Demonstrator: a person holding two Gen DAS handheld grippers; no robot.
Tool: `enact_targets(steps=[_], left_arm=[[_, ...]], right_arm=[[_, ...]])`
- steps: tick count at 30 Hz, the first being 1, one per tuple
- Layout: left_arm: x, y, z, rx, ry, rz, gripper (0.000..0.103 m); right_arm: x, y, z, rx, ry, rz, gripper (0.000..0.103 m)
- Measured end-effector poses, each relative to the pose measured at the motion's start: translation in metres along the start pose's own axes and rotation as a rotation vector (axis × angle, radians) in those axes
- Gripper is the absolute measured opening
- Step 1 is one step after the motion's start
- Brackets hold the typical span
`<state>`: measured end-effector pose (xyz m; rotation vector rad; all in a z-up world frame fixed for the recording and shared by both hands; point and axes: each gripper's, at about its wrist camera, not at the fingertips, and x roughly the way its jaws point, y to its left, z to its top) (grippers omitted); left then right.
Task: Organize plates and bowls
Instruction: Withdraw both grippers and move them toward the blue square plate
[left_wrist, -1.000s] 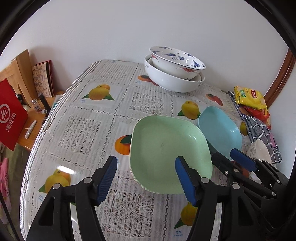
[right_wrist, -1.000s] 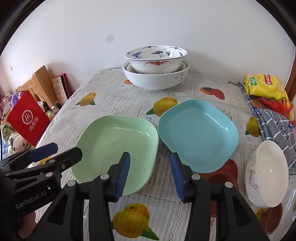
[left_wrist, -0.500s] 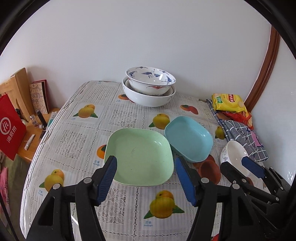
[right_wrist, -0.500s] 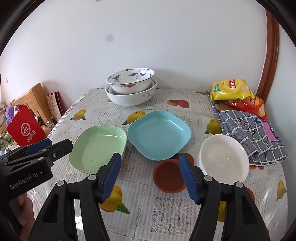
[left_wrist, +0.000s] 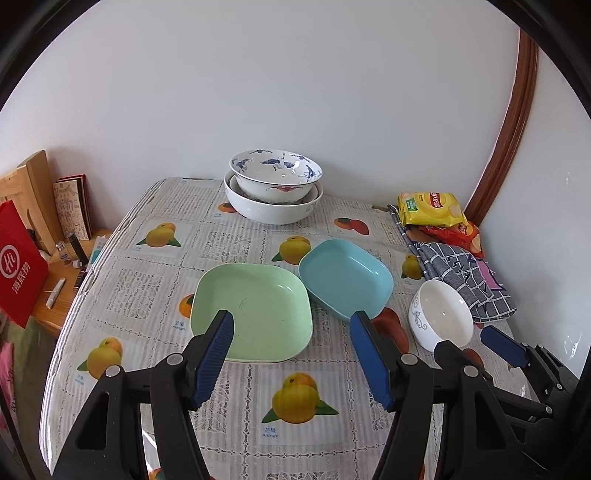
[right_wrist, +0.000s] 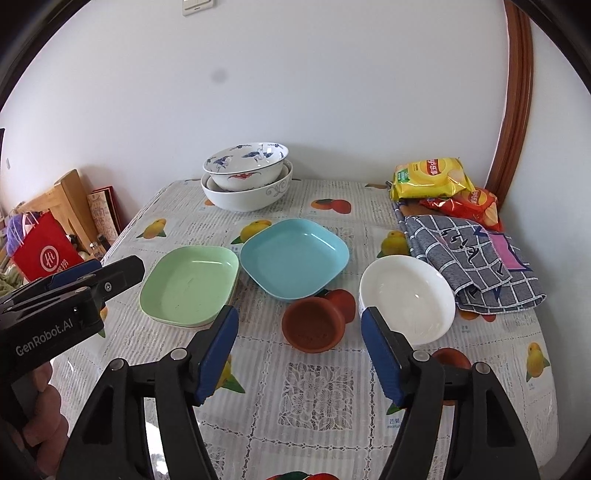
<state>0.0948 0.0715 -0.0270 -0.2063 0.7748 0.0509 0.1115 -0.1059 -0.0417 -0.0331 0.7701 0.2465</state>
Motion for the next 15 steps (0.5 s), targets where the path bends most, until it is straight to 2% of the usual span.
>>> enact_targets(steps=[15], left_arm=[[0.025,0.010,0.000,-0.018,0.071,-0.040,0.063]], right_arm=[[0.016,0.004,0.004,-0.004,0.003,-0.014,0.068]])
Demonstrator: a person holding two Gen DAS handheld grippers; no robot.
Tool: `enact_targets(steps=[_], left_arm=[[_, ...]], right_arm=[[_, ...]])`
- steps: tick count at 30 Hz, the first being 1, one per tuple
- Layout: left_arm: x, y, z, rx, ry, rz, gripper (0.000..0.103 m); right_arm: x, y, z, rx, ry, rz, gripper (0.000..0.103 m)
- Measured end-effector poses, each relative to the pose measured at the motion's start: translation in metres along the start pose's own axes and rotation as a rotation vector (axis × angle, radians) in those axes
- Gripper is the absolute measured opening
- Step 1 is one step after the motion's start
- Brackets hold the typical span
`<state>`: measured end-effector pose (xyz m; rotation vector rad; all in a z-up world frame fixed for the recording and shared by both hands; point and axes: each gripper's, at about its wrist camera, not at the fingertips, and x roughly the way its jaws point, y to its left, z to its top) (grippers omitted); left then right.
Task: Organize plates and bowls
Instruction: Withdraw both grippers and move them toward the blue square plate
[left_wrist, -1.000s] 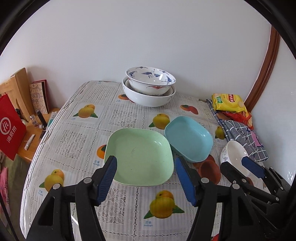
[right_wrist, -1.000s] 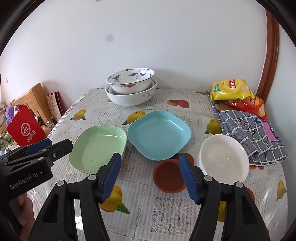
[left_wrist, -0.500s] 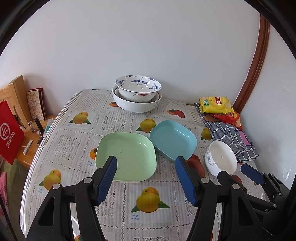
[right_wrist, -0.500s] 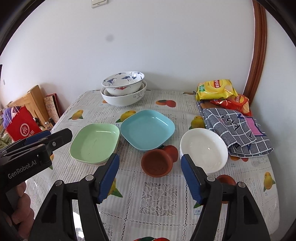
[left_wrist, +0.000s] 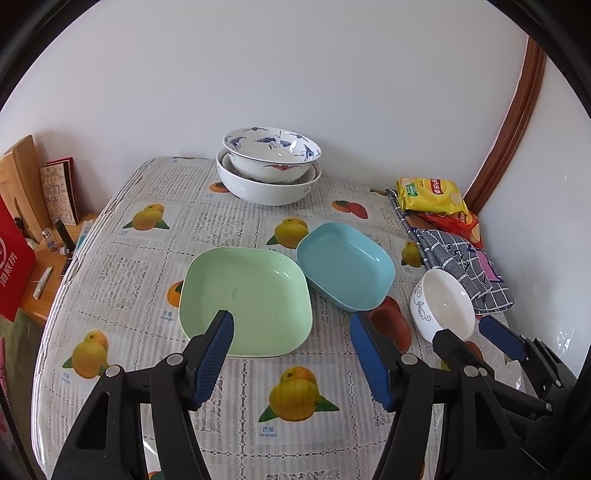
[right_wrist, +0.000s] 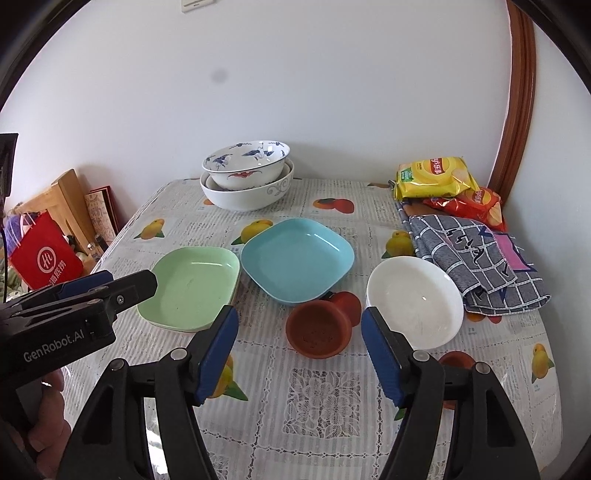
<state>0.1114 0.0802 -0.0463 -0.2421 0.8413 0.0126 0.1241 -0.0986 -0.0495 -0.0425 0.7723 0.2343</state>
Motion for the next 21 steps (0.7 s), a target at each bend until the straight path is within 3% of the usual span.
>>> enact_targets(steps=[12,21], left_arm=[[0.049,0.011,0.019,-0.045,0.046,0.023,0.062],[0.093,-0.004,0.044,-0.021,0.074,0.027,0.062]], right_arm=[[0.042,-0.028,0.020,0.058,0.018,-0.016,0.068],[0.086,-0.046,0.039,0.050,0.047,-0.044,0.057]])
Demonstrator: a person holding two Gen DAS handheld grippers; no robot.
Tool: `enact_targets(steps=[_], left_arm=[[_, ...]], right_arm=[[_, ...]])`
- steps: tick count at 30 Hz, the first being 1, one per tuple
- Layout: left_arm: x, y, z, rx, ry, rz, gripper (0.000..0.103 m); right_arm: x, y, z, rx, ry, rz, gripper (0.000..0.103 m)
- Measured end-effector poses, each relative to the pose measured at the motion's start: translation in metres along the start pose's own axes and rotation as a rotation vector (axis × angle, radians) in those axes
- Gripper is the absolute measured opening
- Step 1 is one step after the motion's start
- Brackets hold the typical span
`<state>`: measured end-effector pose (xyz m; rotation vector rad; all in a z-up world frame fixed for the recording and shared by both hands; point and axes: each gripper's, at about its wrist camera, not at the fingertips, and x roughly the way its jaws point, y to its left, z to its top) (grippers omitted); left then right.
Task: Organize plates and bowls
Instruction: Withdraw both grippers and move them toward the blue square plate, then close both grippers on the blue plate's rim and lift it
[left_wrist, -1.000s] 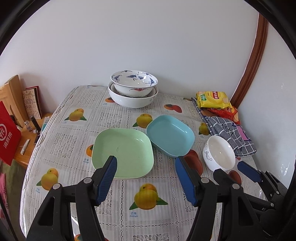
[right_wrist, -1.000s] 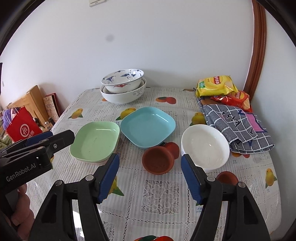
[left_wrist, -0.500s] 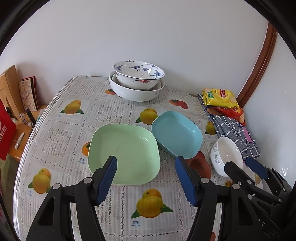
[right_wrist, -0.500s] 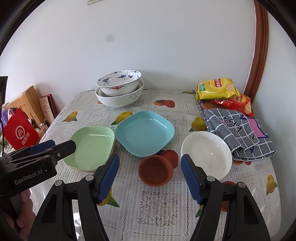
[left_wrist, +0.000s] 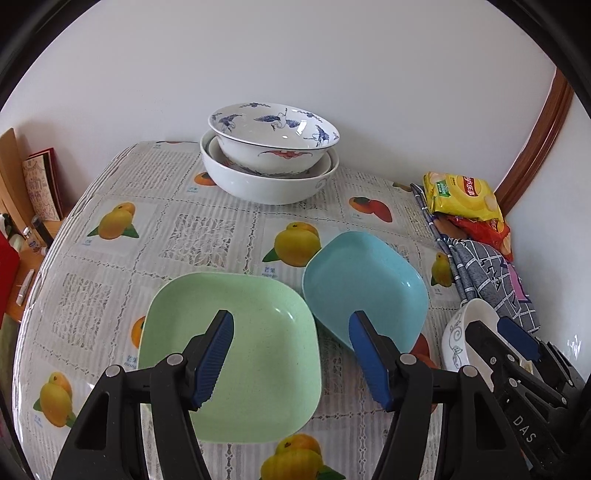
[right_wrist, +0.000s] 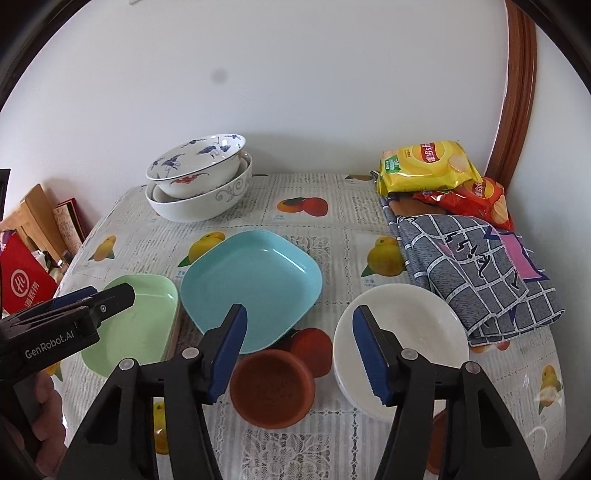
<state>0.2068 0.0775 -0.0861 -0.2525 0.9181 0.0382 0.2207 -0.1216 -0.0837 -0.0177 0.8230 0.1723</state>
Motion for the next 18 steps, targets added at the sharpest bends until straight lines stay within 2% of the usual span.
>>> enact_targets(steps=[7,9,16,18], left_arm=[[0.032,-0.021,0.020,0.083,0.020,0.020,0.062],[0.041,-0.024,0.023,0.101,0.026,0.025,0.062],[0.075,-0.024,0.031,0.109,0.074,0.024,0.060],[0.084,-0.023,0.033,0.101,0.091,0.019,0.056]], right_arm=[[0.033,-0.010,0.018,0.012,0.014,0.006,0.052],[0.044,-0.011,0.020,0.012,0.030,0.000,0.047],[0.078,-0.007,0.023,-0.013,0.086,0.001,0.044],[0.085,-0.006,0.024,-0.024,0.093,-0.008,0.044]])
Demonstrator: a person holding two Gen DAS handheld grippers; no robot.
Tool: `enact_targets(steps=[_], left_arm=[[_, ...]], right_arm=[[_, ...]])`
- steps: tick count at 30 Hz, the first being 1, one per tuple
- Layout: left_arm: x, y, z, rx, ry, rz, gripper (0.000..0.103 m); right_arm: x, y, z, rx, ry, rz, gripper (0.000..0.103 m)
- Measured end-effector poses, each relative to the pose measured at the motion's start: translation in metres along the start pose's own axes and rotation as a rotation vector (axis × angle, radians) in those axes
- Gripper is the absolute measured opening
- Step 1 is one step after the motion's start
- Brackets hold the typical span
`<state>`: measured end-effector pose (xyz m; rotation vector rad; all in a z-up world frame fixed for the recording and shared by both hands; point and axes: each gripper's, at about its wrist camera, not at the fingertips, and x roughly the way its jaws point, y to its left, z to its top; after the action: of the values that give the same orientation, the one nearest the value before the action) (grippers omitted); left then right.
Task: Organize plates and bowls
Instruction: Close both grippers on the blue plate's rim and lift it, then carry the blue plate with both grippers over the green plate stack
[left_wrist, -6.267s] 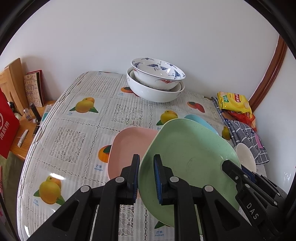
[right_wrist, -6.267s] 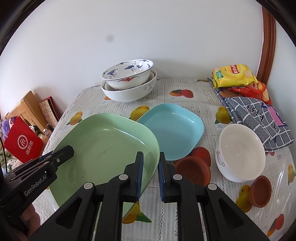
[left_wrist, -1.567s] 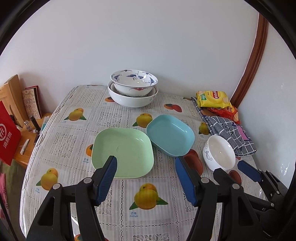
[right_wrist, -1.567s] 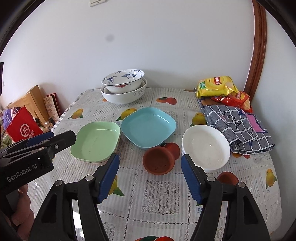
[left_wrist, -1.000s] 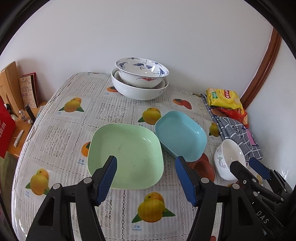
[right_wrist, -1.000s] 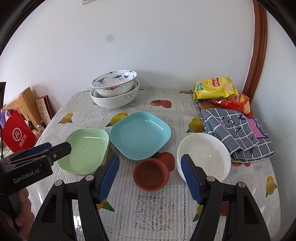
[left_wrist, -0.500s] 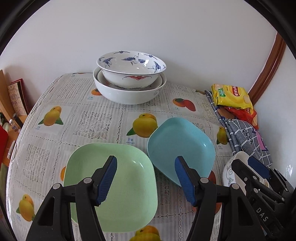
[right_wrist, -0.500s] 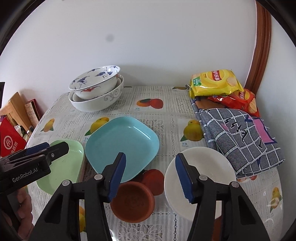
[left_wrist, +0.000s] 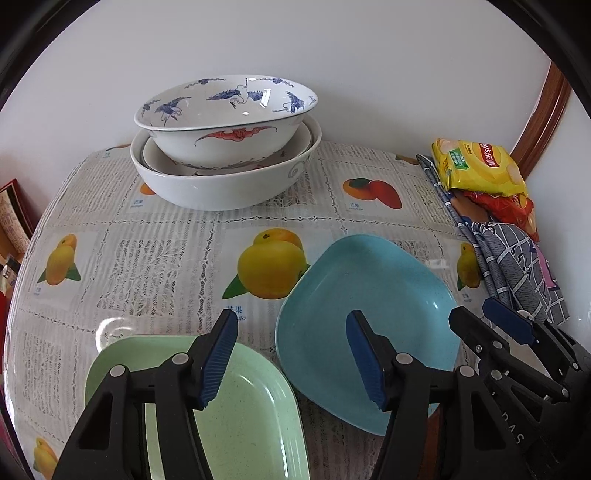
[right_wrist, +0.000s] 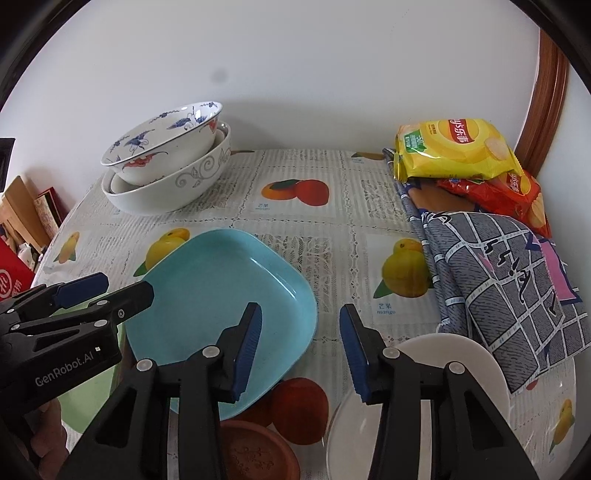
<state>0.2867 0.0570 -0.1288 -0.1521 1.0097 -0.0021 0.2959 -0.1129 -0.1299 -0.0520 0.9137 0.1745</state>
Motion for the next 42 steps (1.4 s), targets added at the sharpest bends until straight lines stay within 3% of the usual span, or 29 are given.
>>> enact_targets(steps=[9,17,19,22,42], left_arm=[[0.027,-0.003,0.004,0.001,0.043,-0.015,0.047],[0.037,0.000,0.006,-0.016,0.066,-0.020,0.027],[0.038,0.001,0.006,-0.021,0.068,-0.023,0.023],[0.037,0.001,0.006,-0.018,0.062,-0.017,0.014],[-0.008,0.008,0.015,-0.052,-0.018,-0.054,0.012]], right_arm=[[0.024,0.004,0.004,-0.029,0.047,-0.018,0.040],[0.035,0.006,0.008,-0.040,0.076,-0.056,0.027],[0.034,0.006,0.008,-0.043,0.067,-0.078,0.016],[0.033,0.004,0.008,-0.043,0.060,-0.097,0.011],[-0.008,0.007,0.017,0.001,-0.048,-0.069,0.006]])
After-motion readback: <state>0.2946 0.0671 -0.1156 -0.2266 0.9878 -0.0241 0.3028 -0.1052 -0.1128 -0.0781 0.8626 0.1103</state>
